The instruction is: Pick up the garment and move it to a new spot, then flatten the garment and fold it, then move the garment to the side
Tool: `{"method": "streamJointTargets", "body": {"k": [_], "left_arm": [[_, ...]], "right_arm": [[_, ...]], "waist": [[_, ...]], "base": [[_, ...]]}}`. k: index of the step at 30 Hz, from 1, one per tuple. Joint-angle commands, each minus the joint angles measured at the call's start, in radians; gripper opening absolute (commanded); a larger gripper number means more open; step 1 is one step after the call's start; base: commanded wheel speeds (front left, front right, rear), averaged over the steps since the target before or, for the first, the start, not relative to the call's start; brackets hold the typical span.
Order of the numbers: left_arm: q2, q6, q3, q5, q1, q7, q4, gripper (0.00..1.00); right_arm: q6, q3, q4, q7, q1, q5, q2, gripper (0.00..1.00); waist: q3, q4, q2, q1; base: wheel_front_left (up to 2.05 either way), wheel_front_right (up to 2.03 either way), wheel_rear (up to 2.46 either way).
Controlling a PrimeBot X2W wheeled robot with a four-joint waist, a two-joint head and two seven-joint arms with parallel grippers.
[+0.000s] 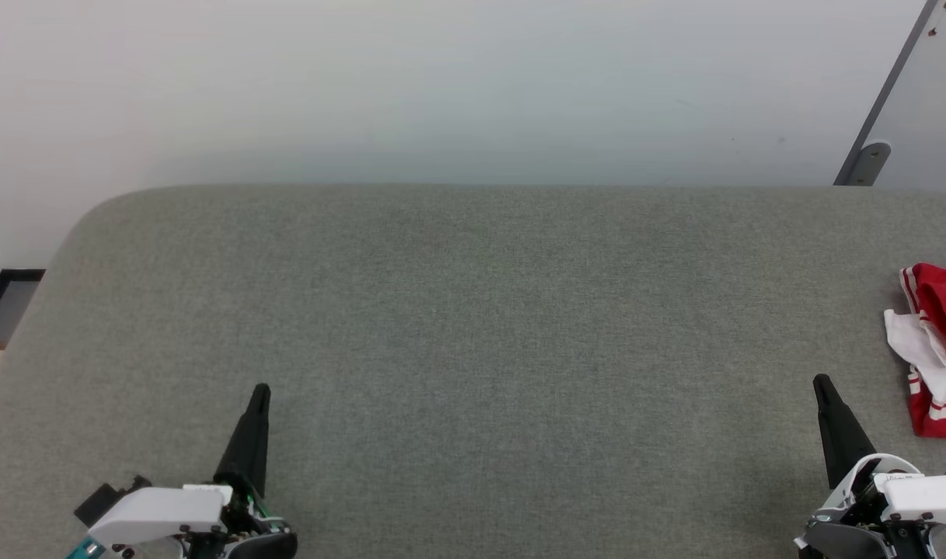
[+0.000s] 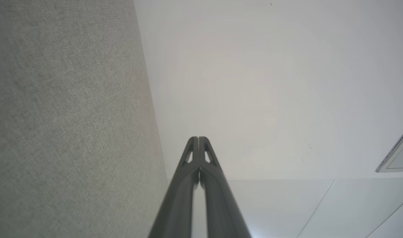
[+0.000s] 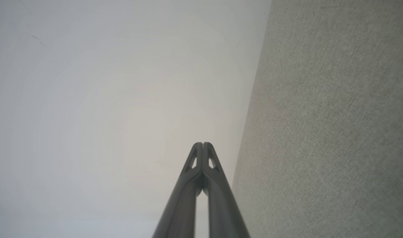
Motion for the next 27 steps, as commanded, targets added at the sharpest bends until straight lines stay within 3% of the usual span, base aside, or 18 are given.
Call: {"method": "streamJointTargets", "body": {"k": [1,27], "left_arm": [[-0.001,-0.005,0.002,-0.003,-0.009,0.002,0.001,0.00],[-0.001,-0.005,0.002,-0.003,-0.009,0.002,0.001,0.00]], "right_arm": [[-0.001,0.000,-0.001,0.002,-0.002,0.002,0.004,0.00],[-0.001,0.001,-0.001,0.002,-0.002,0.002,0.004,0.00]], "waist": [[0.000,0.000,0.0000,0.0000],[0.000,0.000,0.0000,0.0000]], "base": [[0.00,0.00,0.00],[0.00,0.00,0.00]]}}
